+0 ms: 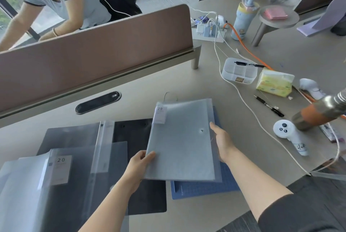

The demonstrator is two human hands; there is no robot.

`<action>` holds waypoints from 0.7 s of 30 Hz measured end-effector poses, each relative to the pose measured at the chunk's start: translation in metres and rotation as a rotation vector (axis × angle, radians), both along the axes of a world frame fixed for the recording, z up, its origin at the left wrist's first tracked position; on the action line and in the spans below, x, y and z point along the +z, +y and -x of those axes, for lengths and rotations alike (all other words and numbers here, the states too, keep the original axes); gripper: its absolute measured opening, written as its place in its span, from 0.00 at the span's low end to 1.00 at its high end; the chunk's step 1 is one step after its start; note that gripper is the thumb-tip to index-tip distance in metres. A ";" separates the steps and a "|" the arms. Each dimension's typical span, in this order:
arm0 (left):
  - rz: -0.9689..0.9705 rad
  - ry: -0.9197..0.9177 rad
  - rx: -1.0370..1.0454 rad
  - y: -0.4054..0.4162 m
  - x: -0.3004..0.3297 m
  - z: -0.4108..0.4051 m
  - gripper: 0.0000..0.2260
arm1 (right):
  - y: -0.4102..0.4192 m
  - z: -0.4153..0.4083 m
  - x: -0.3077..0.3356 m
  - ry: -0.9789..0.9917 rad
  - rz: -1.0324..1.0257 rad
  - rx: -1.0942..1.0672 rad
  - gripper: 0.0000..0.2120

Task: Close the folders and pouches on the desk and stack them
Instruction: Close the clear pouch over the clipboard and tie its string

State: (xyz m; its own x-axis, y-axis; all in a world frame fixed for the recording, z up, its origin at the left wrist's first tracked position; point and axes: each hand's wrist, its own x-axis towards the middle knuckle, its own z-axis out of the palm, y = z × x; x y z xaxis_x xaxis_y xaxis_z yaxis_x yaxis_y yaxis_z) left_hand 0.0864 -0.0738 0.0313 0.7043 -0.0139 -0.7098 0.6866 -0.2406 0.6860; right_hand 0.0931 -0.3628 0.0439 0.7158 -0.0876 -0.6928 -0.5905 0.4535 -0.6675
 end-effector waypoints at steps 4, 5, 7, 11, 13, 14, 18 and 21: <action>0.086 -0.011 0.115 0.002 0.002 -0.004 0.10 | 0.003 0.000 0.003 -0.029 -0.073 0.117 0.26; 0.095 -0.022 0.138 0.002 0.003 -0.005 0.11 | 0.003 0.000 0.002 -0.030 -0.030 0.150 0.27; 0.120 -0.040 0.179 0.002 0.005 -0.008 0.10 | 0.000 -0.002 0.001 -0.015 0.131 0.224 0.28; 0.102 -0.065 0.223 0.005 0.006 -0.010 0.07 | -0.013 -0.003 0.005 0.039 0.478 0.382 0.22; 0.066 -0.072 0.220 0.006 0.002 -0.006 0.07 | -0.023 -0.004 0.005 0.076 0.574 0.436 0.15; 0.041 -0.079 0.210 0.007 -0.001 -0.004 0.08 | -0.027 -0.005 0.003 0.104 0.607 0.470 0.13; -0.106 -0.111 0.121 0.003 -0.004 0.006 0.06 | -0.032 -0.009 0.000 0.222 0.659 0.535 0.06; -0.255 -0.114 0.020 -0.002 -0.003 0.009 0.07 | -0.024 -0.018 -0.001 0.239 0.723 0.518 0.02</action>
State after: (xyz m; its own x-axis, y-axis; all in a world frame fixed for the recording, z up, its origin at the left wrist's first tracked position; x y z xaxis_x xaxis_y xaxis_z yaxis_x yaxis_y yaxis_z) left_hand 0.0779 -0.0757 0.0280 0.7781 0.1695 -0.6048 0.6148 -0.4029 0.6780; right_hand 0.1109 -0.3863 0.0430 0.6316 -0.2649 -0.7286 -0.7618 -0.3863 -0.5199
